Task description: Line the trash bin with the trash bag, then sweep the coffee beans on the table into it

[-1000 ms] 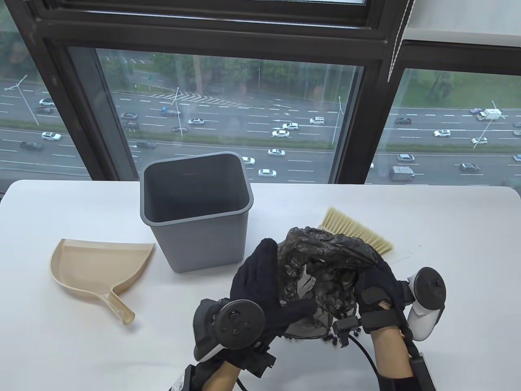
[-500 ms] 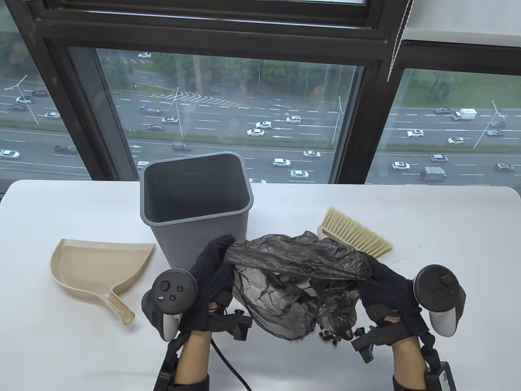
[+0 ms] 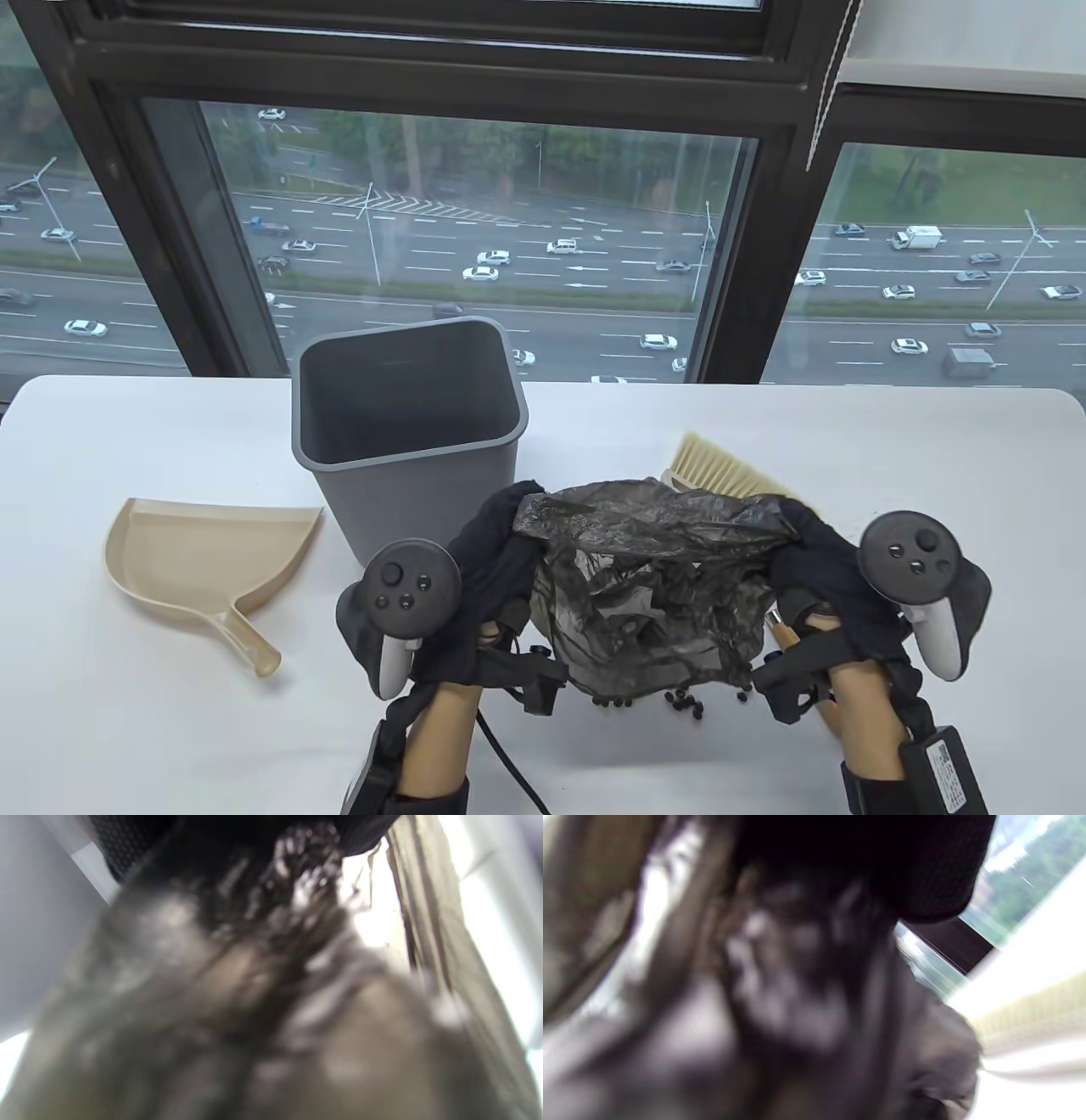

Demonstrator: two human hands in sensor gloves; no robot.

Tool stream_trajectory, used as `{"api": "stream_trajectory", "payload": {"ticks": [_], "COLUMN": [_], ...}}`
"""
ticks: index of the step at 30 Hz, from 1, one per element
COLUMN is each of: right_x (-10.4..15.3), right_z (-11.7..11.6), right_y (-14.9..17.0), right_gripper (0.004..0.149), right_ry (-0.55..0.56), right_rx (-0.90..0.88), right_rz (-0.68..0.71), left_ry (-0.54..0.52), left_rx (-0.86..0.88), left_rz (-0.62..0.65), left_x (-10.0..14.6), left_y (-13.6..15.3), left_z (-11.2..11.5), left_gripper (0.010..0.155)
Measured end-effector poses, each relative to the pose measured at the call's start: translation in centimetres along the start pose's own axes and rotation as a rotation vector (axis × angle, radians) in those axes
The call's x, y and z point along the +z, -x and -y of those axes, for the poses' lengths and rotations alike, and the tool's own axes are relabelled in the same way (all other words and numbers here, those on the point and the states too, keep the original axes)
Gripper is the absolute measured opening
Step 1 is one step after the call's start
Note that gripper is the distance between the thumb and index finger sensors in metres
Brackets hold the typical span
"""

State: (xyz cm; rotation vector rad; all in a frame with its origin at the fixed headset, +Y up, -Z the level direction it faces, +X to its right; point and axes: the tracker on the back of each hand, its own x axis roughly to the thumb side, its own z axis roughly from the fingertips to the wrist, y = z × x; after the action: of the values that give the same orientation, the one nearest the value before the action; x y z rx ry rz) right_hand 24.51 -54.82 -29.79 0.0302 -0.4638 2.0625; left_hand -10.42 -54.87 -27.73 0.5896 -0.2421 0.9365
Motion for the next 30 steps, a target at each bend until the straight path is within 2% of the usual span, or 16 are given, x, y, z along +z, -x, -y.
{"api": "stream_trajectory", "payload": {"ticks": [2, 3, 5, 6, 7, 8, 9, 10, 11, 12, 14, 18, 20, 21, 26, 30], "right_x": [1.3, 1.9, 2.8, 2.9, 2.6, 1.9, 0.6, -0.1, -0.8, -1.3, -2.0, -2.6, -2.5, -2.3, -1.8, -2.1], "right_z": [1.3, 1.8, 1.9, 1.6, 1.0, 0.2, -1.4, -2.2, -3.0, -3.5, -2.9, -0.6, 0.2, 0.8, 1.9, 1.4], "right_y": [-1.9, -2.7, -3.6, -3.8, -3.9, -3.7, -3.0, -2.5, -1.8, -1.1, -0.9, -1.9, -2.4, -2.9, -4.3, -5.8], "right_gripper": [0.046, 0.046, 0.046, 0.046, 0.045, 0.044, 0.044, 0.044, 0.044, 0.044, 0.043, 0.043, 0.043, 0.043, 0.043, 0.044], "right_ry": [0.145, 0.205, 0.297, 0.295, 0.275, 0.218, -0.026, -0.225, -0.444, -0.448, -0.358, -0.29, -0.269, -0.255, -0.127, -0.12], "right_rx": [-0.046, -0.03, -0.049, -0.008, 0.124, 0.334, 0.695, 0.85, 0.936, 0.873, 0.804, 0.623, 0.535, 0.482, 0.435, 0.308], "right_rz": [0.141, 0.284, 0.446, 0.477, 0.464, 0.336, 0.063, -0.05, -0.161, -0.183, -0.189, -0.147, -0.128, -0.106, -0.024, 0.043], "left_ry": [-0.189, -0.254, -0.365, -0.356, -0.28, -0.05, 0.429, 0.608, 0.648, 0.557, 0.481, 0.432, 0.411, 0.407, 0.395, 0.329], "left_rx": [-0.07, -0.143, -0.263, -0.329, -0.372, -0.453, -0.524, -0.557, -0.557, -0.528, -0.407, -0.052, 0.045, 0.083, 0.106, 0.199], "left_rz": [0.2, 0.322, 0.502, 0.523, 0.505, 0.373, 0.173, 0.055, 0.061, 0.083, 0.011, -0.093, -0.136, -0.142, -0.134, -0.132], "left_x": [1.4, 2.4, 3.8, 4.0, 3.5, 1.9, 0.4, 0.1, -0.1, -0.5, -0.8, -2.0, -2.4, -2.4, -2.5, -3.1], "left_y": [-2.9, -4.5, -6.2, -6.3, -5.9, -4.6, -2.4, -1.2, 0.5, 1.7, 2.5, 3.5, 3.8, 4.0, 3.7, 3.1], "left_z": [-1.5, -2.2, -2.5, -2.1, -1.3, 0.1, 2.5, 3.3, 4.1, 4.4, 3.2, 0.1, -1.0, -1.6, -3.0, -4.4], "left_gripper": [0.044, 0.044, 0.044, 0.043, 0.042, 0.041, 0.041, 0.041, 0.041, 0.041, 0.041, 0.041, 0.041, 0.041, 0.041, 0.041]}}
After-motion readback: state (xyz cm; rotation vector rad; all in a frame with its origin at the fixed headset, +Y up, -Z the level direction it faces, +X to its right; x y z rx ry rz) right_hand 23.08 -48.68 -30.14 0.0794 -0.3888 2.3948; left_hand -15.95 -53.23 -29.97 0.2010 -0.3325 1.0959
